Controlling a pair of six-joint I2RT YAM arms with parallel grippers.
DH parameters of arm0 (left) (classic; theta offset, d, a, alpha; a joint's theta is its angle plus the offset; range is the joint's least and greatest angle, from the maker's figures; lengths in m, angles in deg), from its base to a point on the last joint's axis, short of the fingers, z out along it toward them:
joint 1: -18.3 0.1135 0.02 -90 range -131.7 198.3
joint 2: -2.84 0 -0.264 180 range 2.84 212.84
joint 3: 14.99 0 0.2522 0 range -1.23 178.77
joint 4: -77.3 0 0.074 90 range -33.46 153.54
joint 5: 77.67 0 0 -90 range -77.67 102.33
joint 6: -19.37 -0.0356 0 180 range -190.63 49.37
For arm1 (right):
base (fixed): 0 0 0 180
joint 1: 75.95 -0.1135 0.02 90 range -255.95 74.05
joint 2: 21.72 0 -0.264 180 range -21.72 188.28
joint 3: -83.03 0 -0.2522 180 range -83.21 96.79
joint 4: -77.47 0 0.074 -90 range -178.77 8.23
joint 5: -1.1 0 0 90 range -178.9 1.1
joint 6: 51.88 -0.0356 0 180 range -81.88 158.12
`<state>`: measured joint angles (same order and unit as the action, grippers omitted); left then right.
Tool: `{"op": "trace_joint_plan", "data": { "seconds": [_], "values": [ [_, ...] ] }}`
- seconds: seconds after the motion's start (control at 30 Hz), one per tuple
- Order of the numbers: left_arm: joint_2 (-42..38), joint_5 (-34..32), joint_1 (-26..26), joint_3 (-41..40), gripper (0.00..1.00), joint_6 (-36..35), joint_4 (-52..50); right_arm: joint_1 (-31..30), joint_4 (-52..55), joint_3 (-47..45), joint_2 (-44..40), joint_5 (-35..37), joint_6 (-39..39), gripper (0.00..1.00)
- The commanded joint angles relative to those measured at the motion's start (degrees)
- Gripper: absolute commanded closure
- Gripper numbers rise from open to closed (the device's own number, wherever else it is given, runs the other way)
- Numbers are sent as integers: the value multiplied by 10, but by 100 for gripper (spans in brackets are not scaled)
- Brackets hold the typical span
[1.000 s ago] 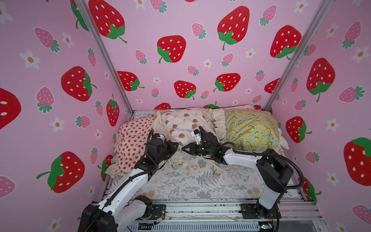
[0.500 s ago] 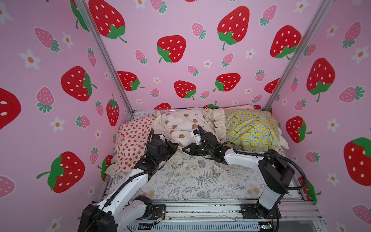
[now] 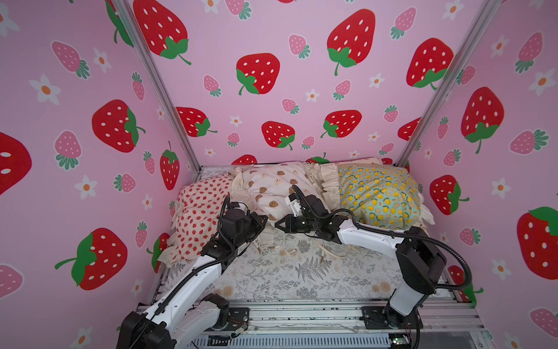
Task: Zip up pillowcases
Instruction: Zip the zipper on the pillowcase.
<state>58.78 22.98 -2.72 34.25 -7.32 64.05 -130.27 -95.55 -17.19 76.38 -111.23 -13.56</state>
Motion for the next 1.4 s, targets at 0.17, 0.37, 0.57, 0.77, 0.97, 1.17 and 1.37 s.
{"op": "trace_joint_plan", "data": {
  "seconds": [0.17,0.37,0.57,0.77,0.97,1.17,1.37],
  "values": [
    [-17,-13,-1,9,100,15,12,-4,129,15,-21,48,18,100],
    [-27,-8,10,16,100,17,7,-3,189,16,-30,85,28,100],
    [-32,13,39,30,100,15,-2,3,223,12,-39,110,42,100],
    [-37,35,89,61,100,-4,-24,26,250,-8,-60,140,59,100],
    [-35,63,141,84,100,-13,-33,50,297,-15,-81,191,91,100],
    [-25,78,183,111,100,-24,-42,91,326,-34,-109,228,117,100],
    [-7,88,208,124,100,-29,-37,129,342,-53,-116,248,134,100]
  ]
}}
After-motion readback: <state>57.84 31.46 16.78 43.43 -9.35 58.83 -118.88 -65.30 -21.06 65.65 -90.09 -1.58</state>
